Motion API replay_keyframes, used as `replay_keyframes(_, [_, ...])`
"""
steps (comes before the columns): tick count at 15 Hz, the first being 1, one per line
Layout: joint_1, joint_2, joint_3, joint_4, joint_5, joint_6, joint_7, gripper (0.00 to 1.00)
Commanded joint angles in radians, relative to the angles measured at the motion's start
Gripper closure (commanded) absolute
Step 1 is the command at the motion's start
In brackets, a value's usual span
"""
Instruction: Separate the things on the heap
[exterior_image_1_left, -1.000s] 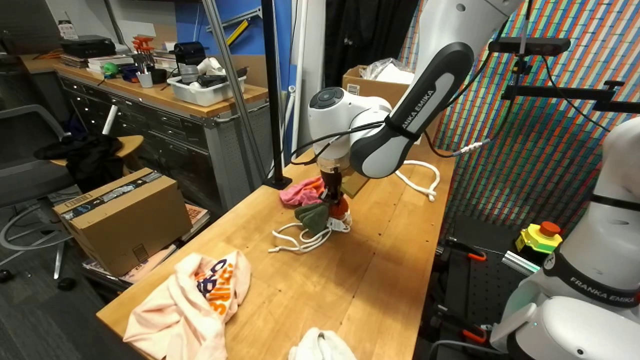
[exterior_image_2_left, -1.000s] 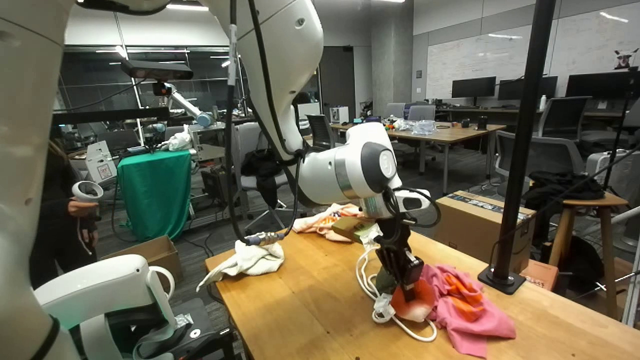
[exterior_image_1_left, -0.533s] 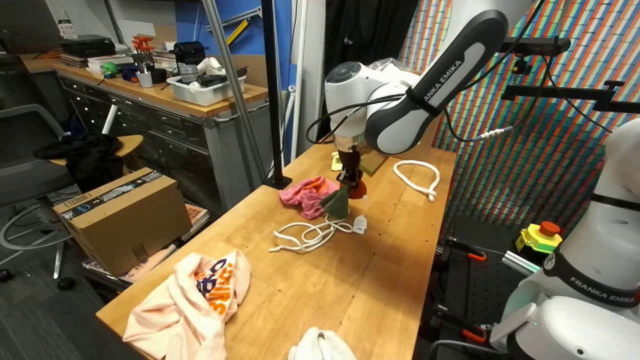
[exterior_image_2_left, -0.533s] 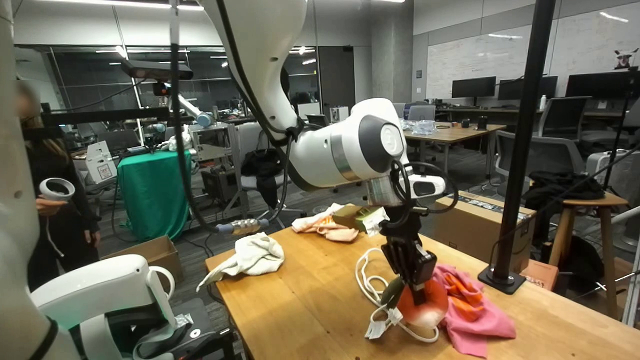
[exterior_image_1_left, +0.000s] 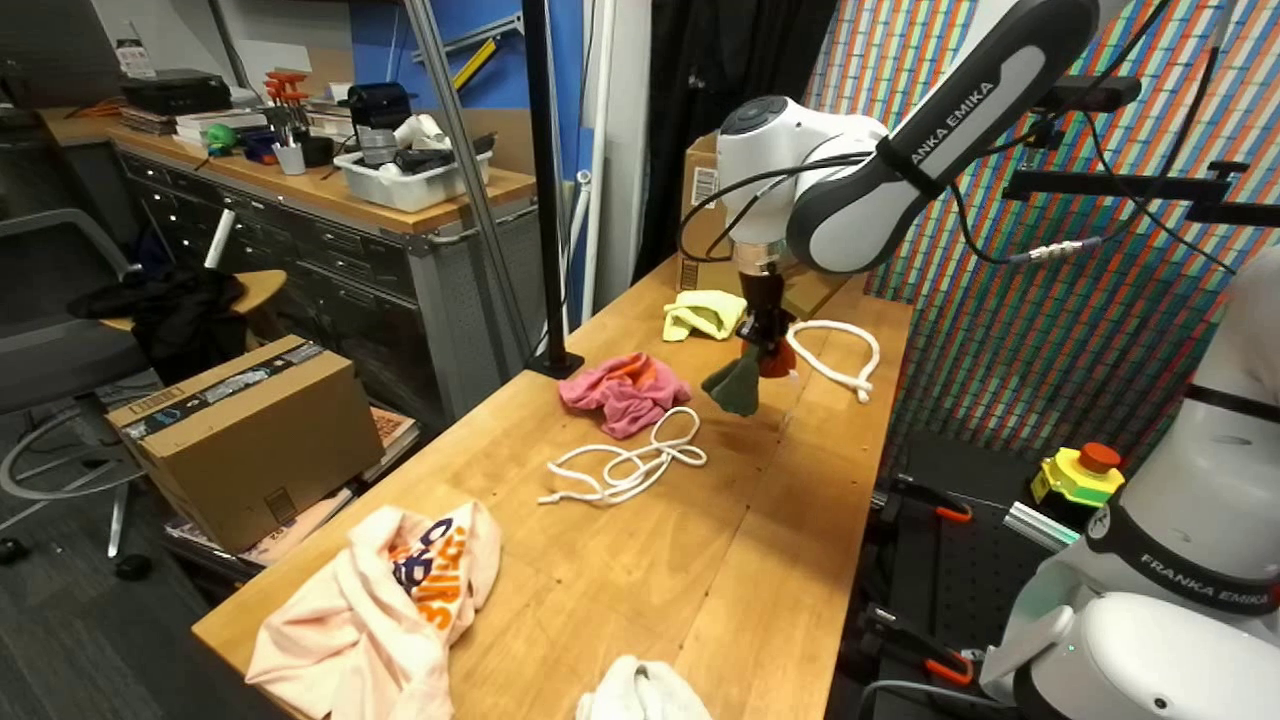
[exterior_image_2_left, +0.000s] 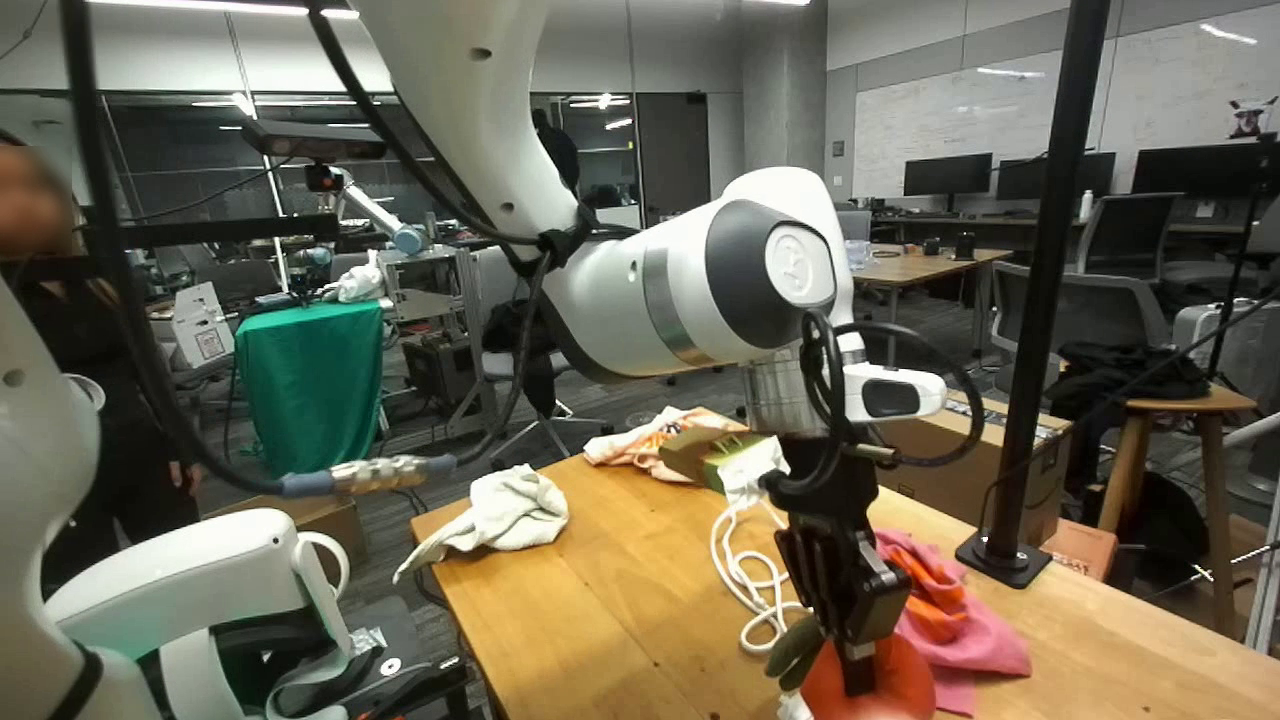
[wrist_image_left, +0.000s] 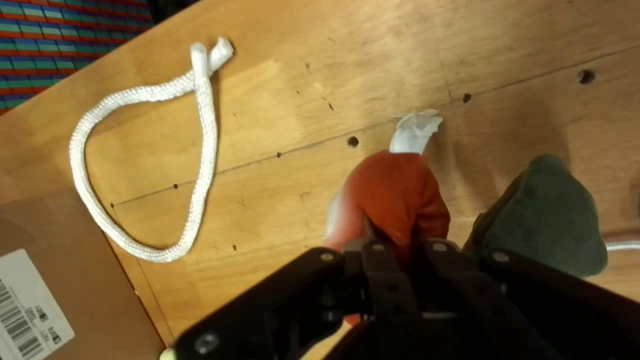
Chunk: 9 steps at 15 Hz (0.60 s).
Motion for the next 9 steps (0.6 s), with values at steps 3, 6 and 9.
replay_keyframes(3, [-0.063,-0.071,0.005,-0.11,0.015,-0.006,-0.076,0.95])
replay_keyframes(6, [-0.065,-0.069,0.015,-0.149,0.008,-0.001,-0.091,0.95])
replay_keyframes(9, [-0.062,-0.058,0.023,-0.171,0.004,-0.004,-0.094,0.9])
